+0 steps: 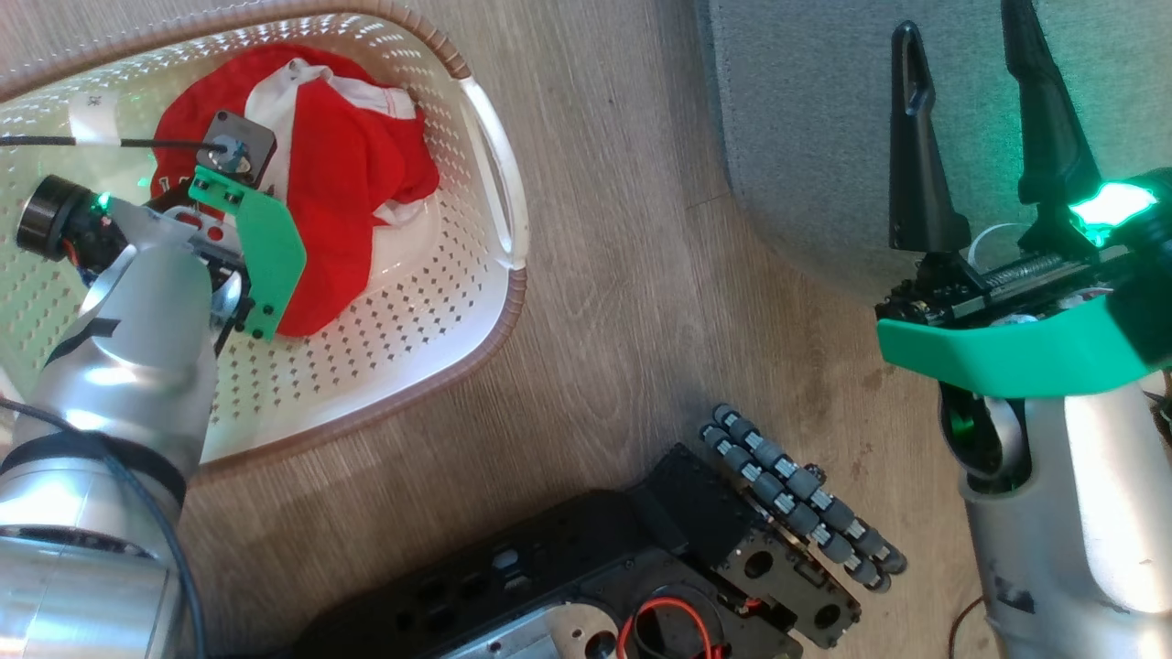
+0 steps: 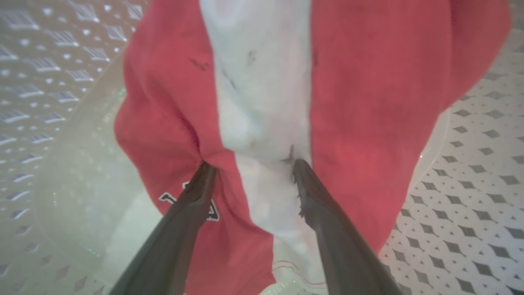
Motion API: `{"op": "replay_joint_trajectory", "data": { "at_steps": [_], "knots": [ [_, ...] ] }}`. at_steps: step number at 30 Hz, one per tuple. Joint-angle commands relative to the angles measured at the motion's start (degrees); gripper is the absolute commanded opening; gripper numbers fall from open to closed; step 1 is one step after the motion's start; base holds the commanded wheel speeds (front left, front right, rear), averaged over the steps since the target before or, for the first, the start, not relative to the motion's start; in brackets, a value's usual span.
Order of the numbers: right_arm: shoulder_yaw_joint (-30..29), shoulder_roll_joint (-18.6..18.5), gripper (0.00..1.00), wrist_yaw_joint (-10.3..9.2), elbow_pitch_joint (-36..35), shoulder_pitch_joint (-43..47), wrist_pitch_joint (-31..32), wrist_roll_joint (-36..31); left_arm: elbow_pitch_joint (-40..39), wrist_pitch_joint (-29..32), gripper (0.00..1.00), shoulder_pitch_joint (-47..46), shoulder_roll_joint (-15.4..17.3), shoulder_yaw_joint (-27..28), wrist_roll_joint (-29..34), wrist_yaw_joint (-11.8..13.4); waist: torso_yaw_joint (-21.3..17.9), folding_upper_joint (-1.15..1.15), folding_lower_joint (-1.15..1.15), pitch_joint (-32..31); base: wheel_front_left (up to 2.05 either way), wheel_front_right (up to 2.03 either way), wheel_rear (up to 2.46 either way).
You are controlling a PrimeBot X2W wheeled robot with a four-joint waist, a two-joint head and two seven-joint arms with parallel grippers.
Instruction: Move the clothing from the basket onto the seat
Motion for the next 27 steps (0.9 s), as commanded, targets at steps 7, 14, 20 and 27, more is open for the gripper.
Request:
{"op": "replay_joint_trajectory", "data": {
  "at_steps": [7, 14, 20, 27],
  "knots": [
    [1.0, 0.3, 1.00, -0.01, -1.6, 3.5, -0.4, 0.9, -0.2, 2.4, 0.48, 0.2, 0.9, 0.8, -1.1, 0.6, -0.4, 0.00, 0.00, 0.0, 0.00, 0.00, 0.00],
    [1.0, 0.3, 1.00, -0.01, -1.5, 2.9, -0.4, 1.1, -0.2, 2.6, 0.00, -0.1, 1.2, 0.8, -2.2, 0.6, -0.2, 0.00, 0.00, 0.1, 0.00, 0.00, 0.00],
    [1.3, 0.3, 1.00, -0.01, -0.3, 1.4, -0.4, 1.3, -0.2, 1.4, 0.00, 0.5, 1.9, 0.8, -3.3, 0.0, -0.8, 0.00, 0.00, -1.2, 0.00, 0.00, 0.00],
    [2.2, 0.3, 1.00, -0.01, 1.2, -1.0, -0.4, 1.4, -0.2, -1.5, 0.00, 2.5, 2.1, 1.7, -5.4, 0.0, -1.8, 0.00, 0.00, -5.0, 0.00, 0.00, 0.00]
  ]
}}
